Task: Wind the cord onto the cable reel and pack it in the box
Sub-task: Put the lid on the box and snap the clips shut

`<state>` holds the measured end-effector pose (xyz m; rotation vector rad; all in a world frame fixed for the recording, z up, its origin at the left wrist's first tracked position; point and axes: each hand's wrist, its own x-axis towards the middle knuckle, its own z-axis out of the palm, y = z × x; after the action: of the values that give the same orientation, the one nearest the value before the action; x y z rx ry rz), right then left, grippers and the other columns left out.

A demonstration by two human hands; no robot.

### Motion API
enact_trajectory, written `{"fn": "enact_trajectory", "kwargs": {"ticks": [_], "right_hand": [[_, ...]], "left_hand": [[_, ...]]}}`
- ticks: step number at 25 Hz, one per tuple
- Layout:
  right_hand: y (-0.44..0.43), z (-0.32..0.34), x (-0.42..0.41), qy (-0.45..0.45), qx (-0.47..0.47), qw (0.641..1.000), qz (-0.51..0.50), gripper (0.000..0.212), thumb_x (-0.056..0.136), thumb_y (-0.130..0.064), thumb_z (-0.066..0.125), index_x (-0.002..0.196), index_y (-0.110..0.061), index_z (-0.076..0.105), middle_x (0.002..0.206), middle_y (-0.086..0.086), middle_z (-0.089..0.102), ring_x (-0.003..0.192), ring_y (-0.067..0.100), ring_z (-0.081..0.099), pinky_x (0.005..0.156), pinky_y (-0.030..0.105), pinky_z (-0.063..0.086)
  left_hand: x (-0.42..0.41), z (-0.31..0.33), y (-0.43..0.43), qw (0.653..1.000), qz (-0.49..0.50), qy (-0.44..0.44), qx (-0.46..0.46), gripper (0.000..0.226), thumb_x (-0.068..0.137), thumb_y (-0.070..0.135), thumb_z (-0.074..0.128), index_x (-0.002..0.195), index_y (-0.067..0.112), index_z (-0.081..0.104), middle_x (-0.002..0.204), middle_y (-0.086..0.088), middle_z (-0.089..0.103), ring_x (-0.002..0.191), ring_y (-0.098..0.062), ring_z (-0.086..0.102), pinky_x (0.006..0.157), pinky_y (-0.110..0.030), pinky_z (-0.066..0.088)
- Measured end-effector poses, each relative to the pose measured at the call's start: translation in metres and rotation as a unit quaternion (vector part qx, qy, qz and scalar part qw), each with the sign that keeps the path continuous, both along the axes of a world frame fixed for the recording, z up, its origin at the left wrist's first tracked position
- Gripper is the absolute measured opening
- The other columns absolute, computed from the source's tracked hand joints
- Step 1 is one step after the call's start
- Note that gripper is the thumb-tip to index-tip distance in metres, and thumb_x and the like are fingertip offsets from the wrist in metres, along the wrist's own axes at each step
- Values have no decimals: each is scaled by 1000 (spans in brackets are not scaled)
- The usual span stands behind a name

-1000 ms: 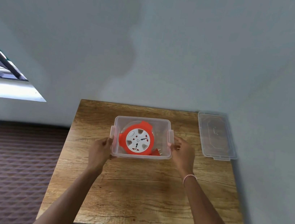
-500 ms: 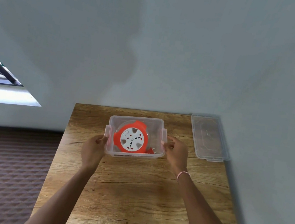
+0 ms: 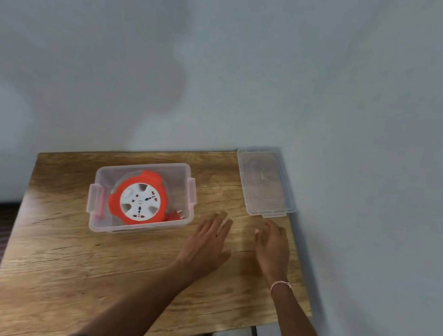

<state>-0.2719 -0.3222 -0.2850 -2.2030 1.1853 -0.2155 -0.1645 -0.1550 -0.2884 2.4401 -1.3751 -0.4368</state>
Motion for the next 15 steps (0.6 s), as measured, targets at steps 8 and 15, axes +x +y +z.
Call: {"fn": "enact_trajectory", "kwargs": {"ticks": [8,15], "right_hand": [[-47,-13,30,-223,370,841,-325,20,98,-15,69,104,3,64,89,21,73,79,30,74,78,43,64],[-61,-23,46,-274,416,775,-390,10,90,1,73,96,4,65,96,26,73,82,31,75,76,39,63]], "left_hand": [[23,-35,-36,988,49,25,145,100,103,60,52,169,18,-11,176,-9,-24,164,-32,-20,132,-51,-5],[31,-46,-30,984,38,37,168,98,102,73,36,164,26,-23,169,-2,-37,158,-26,-30,129,-48,-11]]}}
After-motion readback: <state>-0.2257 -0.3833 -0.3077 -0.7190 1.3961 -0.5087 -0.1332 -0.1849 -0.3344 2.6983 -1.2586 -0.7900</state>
